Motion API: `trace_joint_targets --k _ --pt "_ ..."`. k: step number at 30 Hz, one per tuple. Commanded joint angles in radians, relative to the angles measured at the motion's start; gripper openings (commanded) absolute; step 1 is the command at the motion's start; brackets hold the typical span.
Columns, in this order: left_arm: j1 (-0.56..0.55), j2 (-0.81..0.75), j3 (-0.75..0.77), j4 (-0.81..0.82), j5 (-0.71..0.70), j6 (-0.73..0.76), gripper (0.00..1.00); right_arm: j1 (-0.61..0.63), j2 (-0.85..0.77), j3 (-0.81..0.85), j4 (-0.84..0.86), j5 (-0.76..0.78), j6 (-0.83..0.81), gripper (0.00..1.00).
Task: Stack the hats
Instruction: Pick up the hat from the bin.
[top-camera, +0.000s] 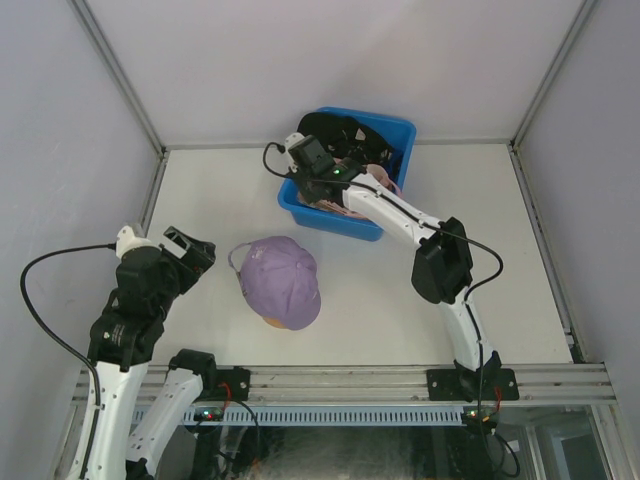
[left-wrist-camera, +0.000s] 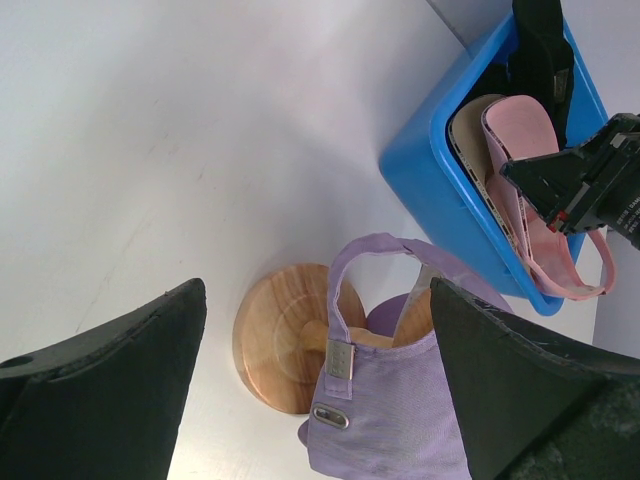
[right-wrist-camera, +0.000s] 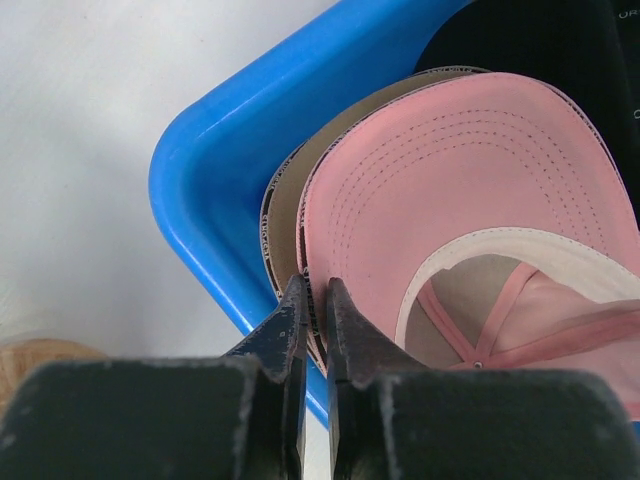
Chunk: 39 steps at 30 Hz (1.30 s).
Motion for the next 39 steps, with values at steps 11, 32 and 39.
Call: trace_joint_targets --k 11,32,39 --pt "0.007 0.003 0.033 0.054 -0.006 -0.003 0.97 -0.004 -0.117 0.033 -0.011 0.02 0.052 0.0" --pt "0.006 0.019 0.022 0.088 0.005 -0.008 0.97 0.0 -0.524 -0.426 0.313 0.036 0.234 0.0" --pt "0.008 0.039 0.021 0.144 0.061 -0.02 0.97 -0.062 -0.527 -0.336 0.322 -0.016 0.256 0.0"
